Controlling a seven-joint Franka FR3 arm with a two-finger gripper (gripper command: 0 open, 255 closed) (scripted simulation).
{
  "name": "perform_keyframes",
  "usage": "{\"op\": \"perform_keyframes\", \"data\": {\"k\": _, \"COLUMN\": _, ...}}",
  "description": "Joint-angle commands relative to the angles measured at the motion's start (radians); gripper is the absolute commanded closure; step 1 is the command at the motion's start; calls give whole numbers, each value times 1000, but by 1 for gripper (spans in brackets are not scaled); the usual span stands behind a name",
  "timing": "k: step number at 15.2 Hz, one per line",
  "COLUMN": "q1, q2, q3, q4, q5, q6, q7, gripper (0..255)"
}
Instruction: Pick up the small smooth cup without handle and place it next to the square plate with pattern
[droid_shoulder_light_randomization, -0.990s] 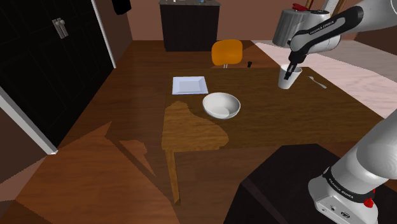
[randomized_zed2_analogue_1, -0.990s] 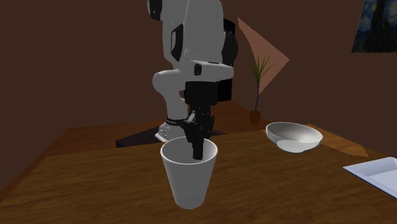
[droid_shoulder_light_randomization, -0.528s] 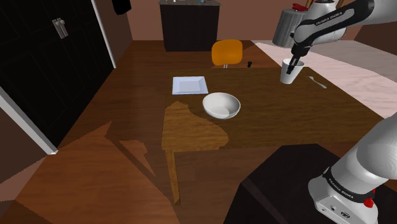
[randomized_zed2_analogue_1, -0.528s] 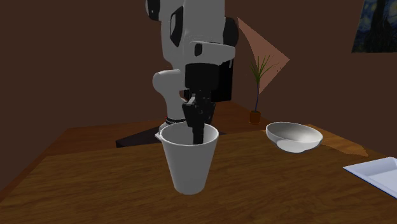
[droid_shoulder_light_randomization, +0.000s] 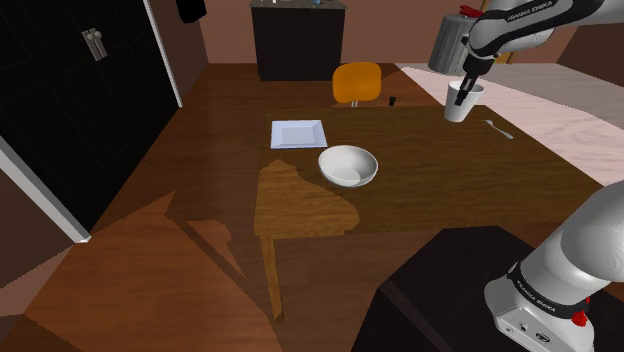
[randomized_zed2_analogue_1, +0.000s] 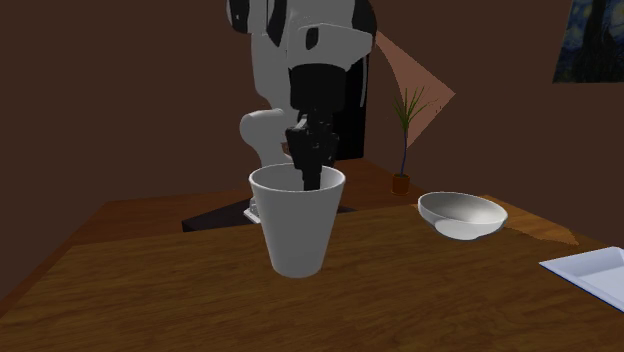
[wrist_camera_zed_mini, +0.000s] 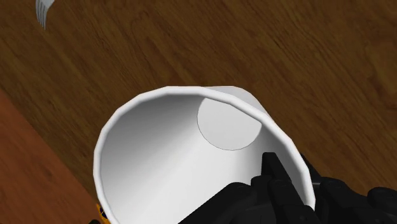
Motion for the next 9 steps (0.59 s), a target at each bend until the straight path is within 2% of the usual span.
{"op": "perform_keyframes", "data": {"k": 1, "q1": 0, "q2": -10, "q3": 2, "q4": 19, "q5": -2, "q6": -28, "q7": -2, "gripper": 255}}
{"op": "perform_keyframes", "data": {"k": 9, "q1": 3, "q2": -34, "q3": 11, "q4": 104, "q5": -3, "q6": -136, "q7": -7, "gripper": 255}}
